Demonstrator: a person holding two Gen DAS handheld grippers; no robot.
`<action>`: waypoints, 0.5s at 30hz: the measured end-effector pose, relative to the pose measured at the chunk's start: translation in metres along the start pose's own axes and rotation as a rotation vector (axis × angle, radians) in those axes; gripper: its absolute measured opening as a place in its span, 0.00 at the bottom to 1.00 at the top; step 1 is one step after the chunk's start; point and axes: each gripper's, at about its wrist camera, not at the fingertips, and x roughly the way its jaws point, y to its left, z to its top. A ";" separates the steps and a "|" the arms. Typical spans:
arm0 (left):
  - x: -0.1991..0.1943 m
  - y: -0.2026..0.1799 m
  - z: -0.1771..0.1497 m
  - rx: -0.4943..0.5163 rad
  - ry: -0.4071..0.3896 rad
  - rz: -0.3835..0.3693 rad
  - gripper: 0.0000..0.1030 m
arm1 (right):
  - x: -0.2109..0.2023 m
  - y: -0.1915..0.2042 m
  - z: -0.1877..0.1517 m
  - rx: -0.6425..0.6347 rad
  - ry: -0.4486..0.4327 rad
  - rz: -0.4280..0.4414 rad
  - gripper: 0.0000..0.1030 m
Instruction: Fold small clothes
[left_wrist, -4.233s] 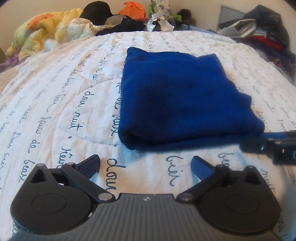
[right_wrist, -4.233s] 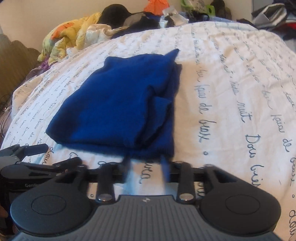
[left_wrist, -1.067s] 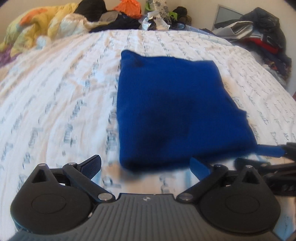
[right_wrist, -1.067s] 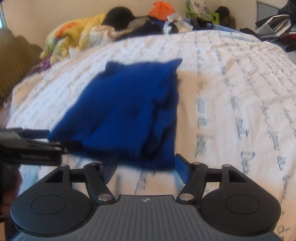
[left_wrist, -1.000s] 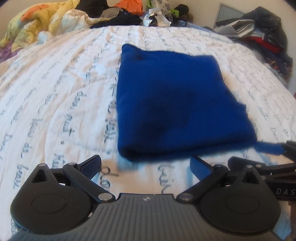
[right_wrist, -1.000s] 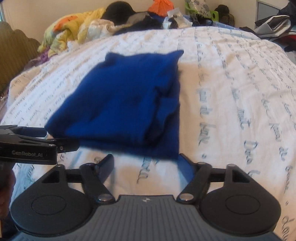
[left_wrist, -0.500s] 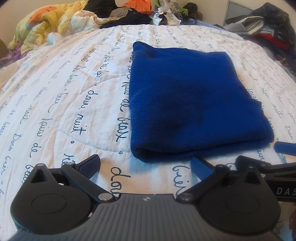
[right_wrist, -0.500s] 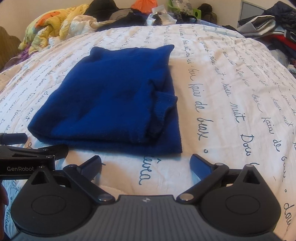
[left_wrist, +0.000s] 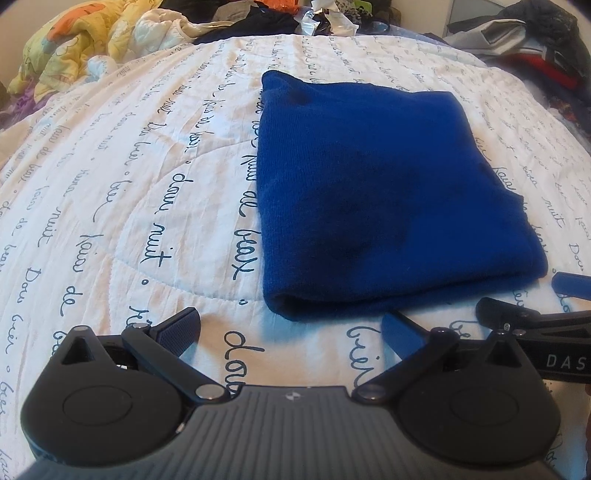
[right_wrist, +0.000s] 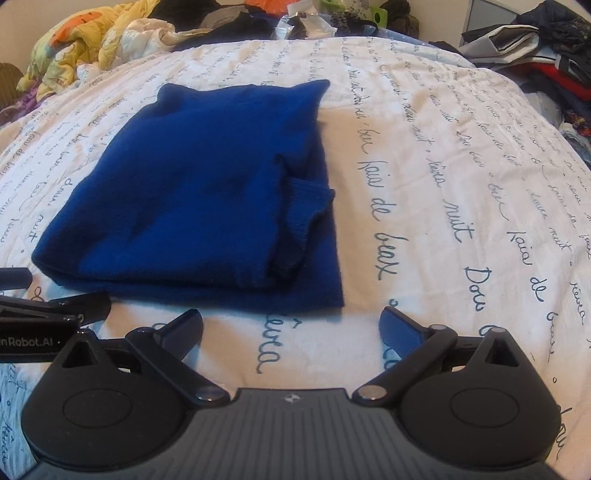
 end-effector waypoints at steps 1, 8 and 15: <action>0.001 0.000 0.001 -0.002 0.003 0.001 1.00 | 0.000 0.001 0.000 -0.003 0.001 -0.003 1.00; 0.002 0.000 0.004 -0.006 0.027 0.000 1.00 | 0.002 0.001 0.001 -0.006 0.007 -0.002 1.00; 0.002 0.000 0.003 -0.019 0.027 0.007 1.00 | 0.004 0.001 0.008 0.007 0.047 -0.010 1.00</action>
